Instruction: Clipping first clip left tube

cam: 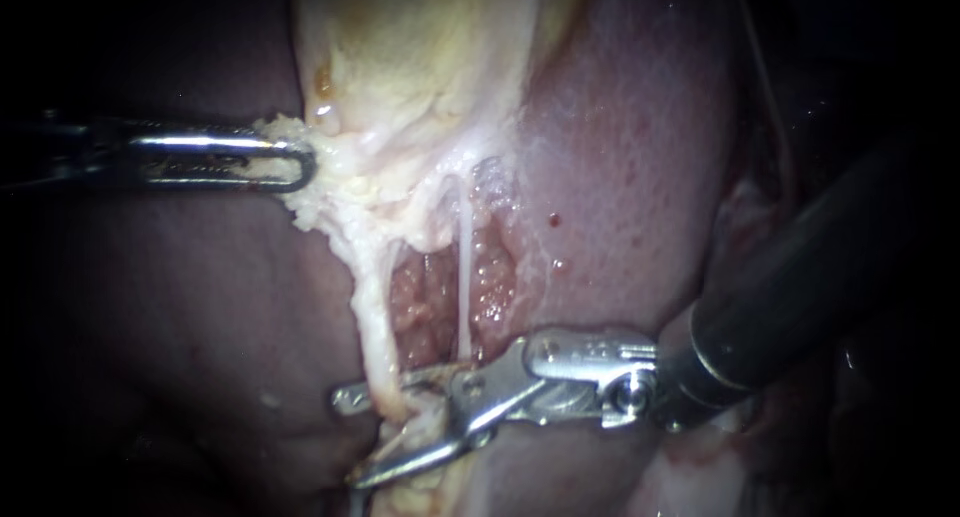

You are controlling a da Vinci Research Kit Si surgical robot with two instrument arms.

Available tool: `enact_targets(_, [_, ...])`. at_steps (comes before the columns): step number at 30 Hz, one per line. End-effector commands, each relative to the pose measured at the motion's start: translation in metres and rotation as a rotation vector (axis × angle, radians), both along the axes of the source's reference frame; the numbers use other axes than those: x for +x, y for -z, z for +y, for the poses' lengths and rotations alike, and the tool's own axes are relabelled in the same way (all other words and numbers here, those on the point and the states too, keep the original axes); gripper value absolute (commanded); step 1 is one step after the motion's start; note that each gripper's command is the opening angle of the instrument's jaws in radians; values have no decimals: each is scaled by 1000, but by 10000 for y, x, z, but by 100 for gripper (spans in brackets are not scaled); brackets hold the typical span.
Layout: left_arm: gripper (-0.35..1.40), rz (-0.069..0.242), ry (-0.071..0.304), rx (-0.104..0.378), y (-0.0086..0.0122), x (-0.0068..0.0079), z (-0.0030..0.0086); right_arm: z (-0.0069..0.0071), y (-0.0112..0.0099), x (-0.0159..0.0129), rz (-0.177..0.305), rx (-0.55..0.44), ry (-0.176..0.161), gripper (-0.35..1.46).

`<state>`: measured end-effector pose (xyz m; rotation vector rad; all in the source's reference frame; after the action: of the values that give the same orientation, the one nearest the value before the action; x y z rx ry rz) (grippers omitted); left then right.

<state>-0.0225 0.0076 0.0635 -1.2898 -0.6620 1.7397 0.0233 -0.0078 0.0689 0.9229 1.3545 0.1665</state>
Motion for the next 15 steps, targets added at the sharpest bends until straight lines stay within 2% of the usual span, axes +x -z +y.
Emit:
enact_targets(1, [-35, 0, 0, 0, 0, 0, 0, 0, 0, -1, -6, 10, 0, 31])
enact_targets(12, [-35, 0, 0, 0, 0, 0, 0, 5, 2, -3, -23, 50, 1, -7])
enact_targets(15, [-35, 0, 0, 0, 0, 0, 0, 7, 2, -5, -46, 93, 3, -23])
